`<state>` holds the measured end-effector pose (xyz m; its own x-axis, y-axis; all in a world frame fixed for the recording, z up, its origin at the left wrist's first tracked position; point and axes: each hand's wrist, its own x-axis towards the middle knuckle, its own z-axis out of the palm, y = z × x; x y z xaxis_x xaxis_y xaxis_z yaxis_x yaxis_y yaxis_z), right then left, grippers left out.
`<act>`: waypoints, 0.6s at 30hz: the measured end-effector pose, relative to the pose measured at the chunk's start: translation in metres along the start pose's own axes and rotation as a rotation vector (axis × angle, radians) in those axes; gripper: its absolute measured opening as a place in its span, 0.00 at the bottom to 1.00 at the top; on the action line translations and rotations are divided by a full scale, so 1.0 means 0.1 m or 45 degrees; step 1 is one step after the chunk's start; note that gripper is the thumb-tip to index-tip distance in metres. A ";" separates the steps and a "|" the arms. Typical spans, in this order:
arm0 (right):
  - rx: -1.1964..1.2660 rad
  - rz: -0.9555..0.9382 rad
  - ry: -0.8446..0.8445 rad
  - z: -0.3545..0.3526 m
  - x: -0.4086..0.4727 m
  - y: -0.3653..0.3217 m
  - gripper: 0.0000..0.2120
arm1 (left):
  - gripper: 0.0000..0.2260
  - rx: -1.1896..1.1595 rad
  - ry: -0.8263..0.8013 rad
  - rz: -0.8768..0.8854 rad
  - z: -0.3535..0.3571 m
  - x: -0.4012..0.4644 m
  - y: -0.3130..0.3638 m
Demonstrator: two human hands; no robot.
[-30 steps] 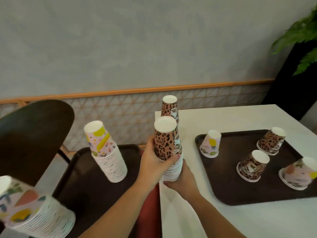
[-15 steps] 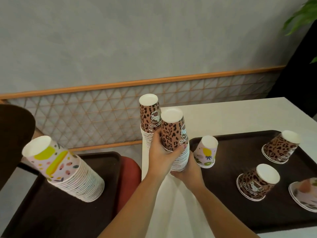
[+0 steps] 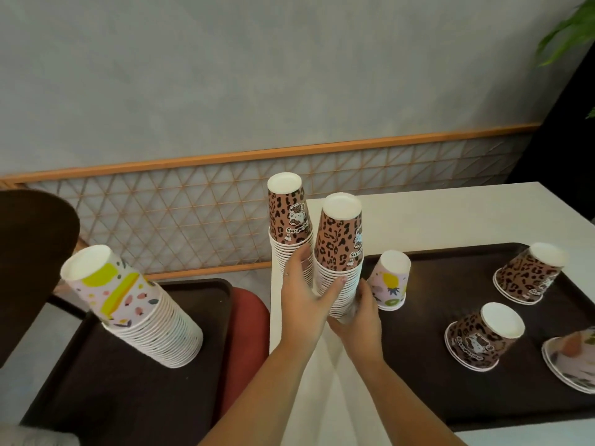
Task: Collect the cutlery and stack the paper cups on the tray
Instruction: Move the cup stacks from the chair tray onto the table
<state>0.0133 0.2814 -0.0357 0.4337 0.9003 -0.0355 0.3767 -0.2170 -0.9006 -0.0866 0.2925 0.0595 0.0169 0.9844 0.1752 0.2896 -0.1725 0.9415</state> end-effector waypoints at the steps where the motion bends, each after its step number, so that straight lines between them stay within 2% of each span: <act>1: 0.005 0.007 0.013 -0.01 -0.08 -0.04 0.47 | 0.29 0.035 0.011 0.004 -0.05 -0.07 0.01; 5: 0.043 0.097 0.068 -0.02 -0.45 -0.17 0.42 | 0.19 0.151 -0.026 0.104 -0.34 -0.40 0.03; 9: -0.014 0.140 0.086 0.11 -0.95 -0.35 0.32 | 0.13 0.244 -0.075 0.183 -0.81 -0.79 0.07; 13: -0.034 -0.056 -0.018 0.36 -1.46 -0.58 0.19 | 0.12 0.196 -0.060 0.244 -1.36 -1.22 0.10; 18: -0.064 -0.309 -0.164 0.84 -1.97 -0.93 0.18 | 0.14 0.309 0.219 0.409 -2.11 -1.50 0.06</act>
<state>-0.1757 0.1557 0.0186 0.2195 0.9681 0.1206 0.4984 -0.0050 -0.8669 -0.2891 0.1366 0.0992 -0.0105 0.8584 0.5129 0.5128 -0.4358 0.7397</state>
